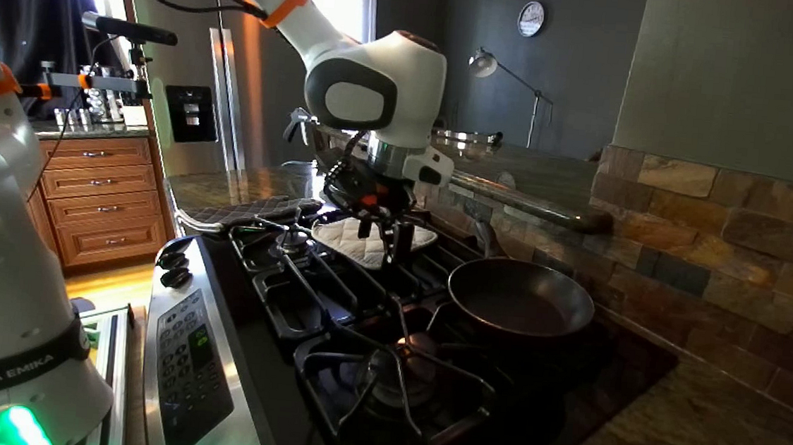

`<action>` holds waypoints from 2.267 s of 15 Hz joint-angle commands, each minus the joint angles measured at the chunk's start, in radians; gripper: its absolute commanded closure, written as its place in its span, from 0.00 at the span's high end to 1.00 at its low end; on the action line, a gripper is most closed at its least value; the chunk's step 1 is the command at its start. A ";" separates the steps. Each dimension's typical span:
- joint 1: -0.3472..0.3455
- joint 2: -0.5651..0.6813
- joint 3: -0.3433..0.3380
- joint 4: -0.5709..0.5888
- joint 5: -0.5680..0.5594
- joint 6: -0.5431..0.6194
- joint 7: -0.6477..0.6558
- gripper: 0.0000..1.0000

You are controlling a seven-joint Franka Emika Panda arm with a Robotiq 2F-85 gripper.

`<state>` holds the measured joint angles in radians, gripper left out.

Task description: Put the white pot holder on the stove then place the pan on top of it.

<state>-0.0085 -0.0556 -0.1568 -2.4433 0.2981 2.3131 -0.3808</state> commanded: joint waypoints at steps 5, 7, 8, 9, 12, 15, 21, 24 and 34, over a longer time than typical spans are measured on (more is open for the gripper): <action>-0.031 0.073 0.033 0.061 0.138 -0.045 -0.047 1.00; -0.035 0.083 0.040 0.066 0.144 -0.056 -0.043 1.00; -0.037 0.088 0.043 0.068 0.144 -0.061 -0.042 1.00; -0.040 0.093 0.045 0.070 0.140 -0.068 -0.039 0.98; -0.045 0.104 0.052 0.074 0.138 -0.071 -0.039 0.70; -0.052 0.115 0.059 0.079 0.141 -0.066 -0.034 0.59; -0.062 0.118 0.068 0.085 0.143 -0.062 -0.028 0.11; -0.068 0.093 0.062 0.076 0.117 -0.048 -0.007 0.00; -0.116 0.078 0.032 0.099 0.050 -0.092 0.131 0.02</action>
<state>-0.1096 0.0387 -0.1164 -2.3527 0.3929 2.2719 -0.3167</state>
